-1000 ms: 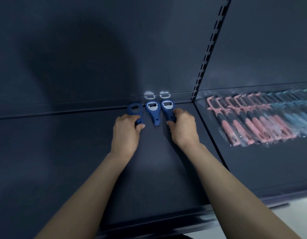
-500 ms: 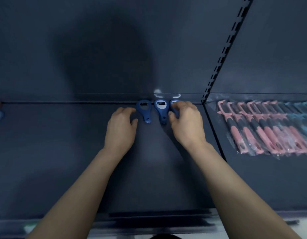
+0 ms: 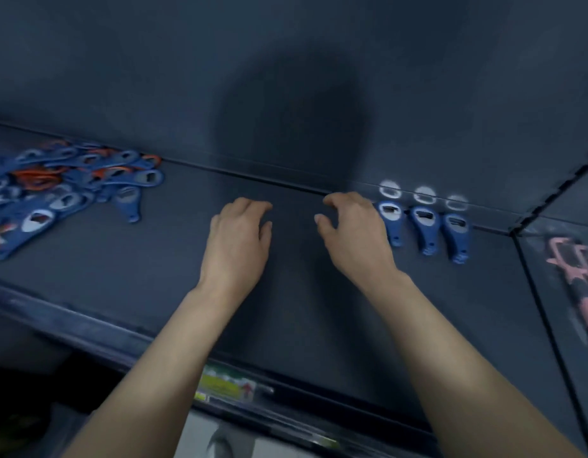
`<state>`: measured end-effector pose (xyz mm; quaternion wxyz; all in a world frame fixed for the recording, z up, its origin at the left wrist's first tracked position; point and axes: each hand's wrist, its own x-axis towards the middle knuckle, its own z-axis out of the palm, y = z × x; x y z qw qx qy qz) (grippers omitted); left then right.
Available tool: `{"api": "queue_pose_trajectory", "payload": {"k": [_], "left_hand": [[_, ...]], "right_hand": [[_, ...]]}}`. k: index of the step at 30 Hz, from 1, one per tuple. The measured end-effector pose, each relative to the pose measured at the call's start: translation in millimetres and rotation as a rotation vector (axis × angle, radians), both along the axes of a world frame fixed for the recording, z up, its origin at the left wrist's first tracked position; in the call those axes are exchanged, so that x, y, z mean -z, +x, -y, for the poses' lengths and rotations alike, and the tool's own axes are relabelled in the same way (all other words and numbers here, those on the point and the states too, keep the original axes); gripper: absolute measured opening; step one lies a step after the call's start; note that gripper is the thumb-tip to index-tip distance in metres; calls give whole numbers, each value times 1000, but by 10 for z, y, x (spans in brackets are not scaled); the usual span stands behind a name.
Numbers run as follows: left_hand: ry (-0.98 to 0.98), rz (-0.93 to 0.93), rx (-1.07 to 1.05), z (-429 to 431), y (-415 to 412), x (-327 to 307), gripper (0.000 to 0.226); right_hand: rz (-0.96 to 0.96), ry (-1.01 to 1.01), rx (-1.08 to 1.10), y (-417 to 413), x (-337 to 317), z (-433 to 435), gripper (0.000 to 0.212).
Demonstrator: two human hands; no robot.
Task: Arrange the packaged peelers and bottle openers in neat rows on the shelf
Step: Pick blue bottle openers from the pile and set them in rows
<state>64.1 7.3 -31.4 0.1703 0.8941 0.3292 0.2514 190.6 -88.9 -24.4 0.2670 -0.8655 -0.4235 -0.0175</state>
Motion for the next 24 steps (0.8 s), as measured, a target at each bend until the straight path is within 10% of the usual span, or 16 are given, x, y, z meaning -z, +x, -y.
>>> {"api": "queue_pose_trajectory", "payload": {"k": [24], "left_hand": [[51, -221, -278, -1990, -2042, 133, 31]], "right_hand": [[20, -132, -295, -1686, 121, -2305, 36]]}}
